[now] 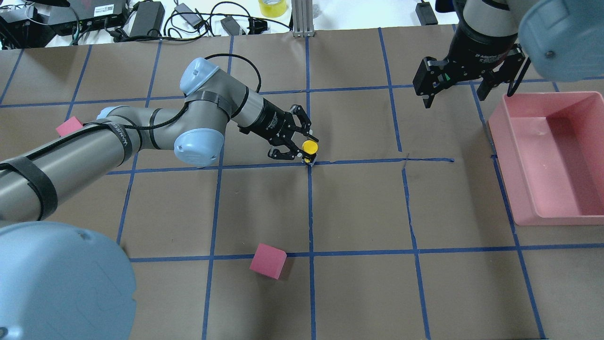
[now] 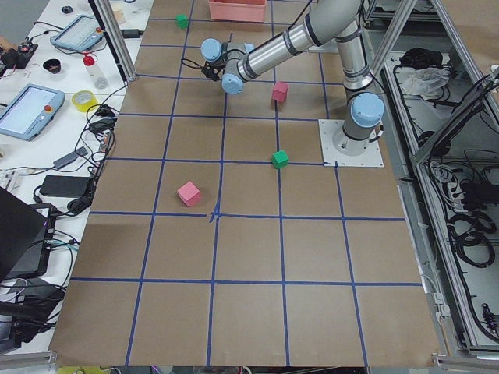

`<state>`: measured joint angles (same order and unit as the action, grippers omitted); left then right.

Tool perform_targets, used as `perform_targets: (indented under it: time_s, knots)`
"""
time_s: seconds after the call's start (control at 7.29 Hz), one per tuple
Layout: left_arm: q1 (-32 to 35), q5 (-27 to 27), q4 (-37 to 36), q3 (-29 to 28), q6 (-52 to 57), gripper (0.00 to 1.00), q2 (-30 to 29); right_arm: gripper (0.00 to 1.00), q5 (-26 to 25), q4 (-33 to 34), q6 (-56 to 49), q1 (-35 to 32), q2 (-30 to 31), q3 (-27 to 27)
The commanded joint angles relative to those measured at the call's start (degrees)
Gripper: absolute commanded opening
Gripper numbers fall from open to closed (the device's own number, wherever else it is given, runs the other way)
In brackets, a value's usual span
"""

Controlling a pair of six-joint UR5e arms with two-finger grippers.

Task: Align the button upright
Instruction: 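Rotate the button upright with the left gripper and set it on the table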

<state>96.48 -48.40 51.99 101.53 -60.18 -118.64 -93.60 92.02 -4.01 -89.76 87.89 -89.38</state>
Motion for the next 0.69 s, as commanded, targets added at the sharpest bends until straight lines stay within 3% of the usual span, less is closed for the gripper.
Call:
perform_targets:
  time_s: [0.0, 0.14, 0.27, 0.41, 0.55]
  knots:
    - [-0.42, 0.24, -0.23, 0.51, -0.2, 0.63, -0.19, 1.0, 0.0, 0.0, -0.04, 0.03, 0.0, 0.0]
    - [-0.42, 0.59, -0.23, 0.51, -0.55, 0.63, -0.27, 1.0, 0.0, 0.0, -0.12, 0.03, 0.0, 0.0]
    - [-0.42, 0.85, -0.23, 0.51, -0.21, 0.76, -0.27, 1.0, 0.0, 0.09, -0.12, 0.03, 0.0, 0.0]
    - [-0.42, 0.86, -0.23, 0.25, 0.06, 1.0, -0.1, 1.0, 0.0, 0.09, 0.05, 0.03, 0.0, 0.0]
    - [-0.42, 0.33, -0.05, -0.28, -0.03, 1.0, 1.47, 1.0, 0.0, 0.09, -0.03, 0.03, 0.0, 0.0]
